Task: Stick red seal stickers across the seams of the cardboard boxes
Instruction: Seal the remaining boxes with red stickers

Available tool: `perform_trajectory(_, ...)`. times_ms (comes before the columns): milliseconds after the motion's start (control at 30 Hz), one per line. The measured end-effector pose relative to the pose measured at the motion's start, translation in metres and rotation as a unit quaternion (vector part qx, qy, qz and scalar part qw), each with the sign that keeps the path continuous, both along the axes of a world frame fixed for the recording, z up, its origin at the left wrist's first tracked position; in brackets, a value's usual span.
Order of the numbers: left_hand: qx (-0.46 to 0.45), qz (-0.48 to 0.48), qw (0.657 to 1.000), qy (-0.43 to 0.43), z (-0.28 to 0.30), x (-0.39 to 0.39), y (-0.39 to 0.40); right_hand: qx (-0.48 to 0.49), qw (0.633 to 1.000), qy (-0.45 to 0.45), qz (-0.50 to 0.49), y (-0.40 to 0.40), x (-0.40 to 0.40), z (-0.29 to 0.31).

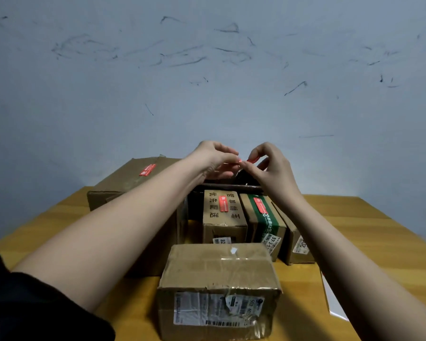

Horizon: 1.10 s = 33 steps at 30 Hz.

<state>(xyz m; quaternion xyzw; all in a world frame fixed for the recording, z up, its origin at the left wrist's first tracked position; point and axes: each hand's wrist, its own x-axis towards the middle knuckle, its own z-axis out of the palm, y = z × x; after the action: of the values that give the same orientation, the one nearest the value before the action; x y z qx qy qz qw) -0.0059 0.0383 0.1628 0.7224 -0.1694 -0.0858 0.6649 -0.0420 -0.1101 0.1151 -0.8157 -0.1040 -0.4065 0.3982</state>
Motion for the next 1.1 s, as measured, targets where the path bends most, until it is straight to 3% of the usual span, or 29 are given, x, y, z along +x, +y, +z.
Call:
perform_trajectory(267,-0.027,0.018,0.999,0.025,-0.002,0.038,-0.032,0.145,0.985,0.061,0.072,-0.024,0.034,-0.001)
perform_trajectory(567,-0.067,0.014,0.996,0.050,-0.008,0.067,-0.057,0.230,0.955,0.112,0.148,-0.043,0.060,-0.003)
perform_trajectory(667,-0.120,0.033,0.991,0.054,-0.010,0.078,-0.060,0.310,0.925,0.124,0.183,-0.042,0.071,-0.003)
perform_trajectory(767,-0.158,0.041,0.984,0.070,-0.011,0.087,-0.064,0.439,0.875,0.127,0.159,-0.038,0.085,-0.001)
perform_trajectory(833,-0.158,0.040,0.983,0.081,-0.011,0.090,-0.066,0.507,0.835,0.142,0.160,-0.036,0.093,0.000)
perform_trajectory(900,-0.135,0.036,0.987,0.084,-0.011,0.092,-0.068,0.524,0.819,0.167,0.163,-0.036,0.101,0.001)
perform_trajectory(1000,-0.106,0.033,0.991,0.075,-0.011,0.096,-0.070,0.493,0.830,0.203,0.163,-0.033,0.107,0.002)
perform_trajectory(1100,-0.084,0.050,0.994,0.050,-0.010,0.099,-0.072,0.426,0.867,0.210,0.153,-0.031,0.112,0.004)
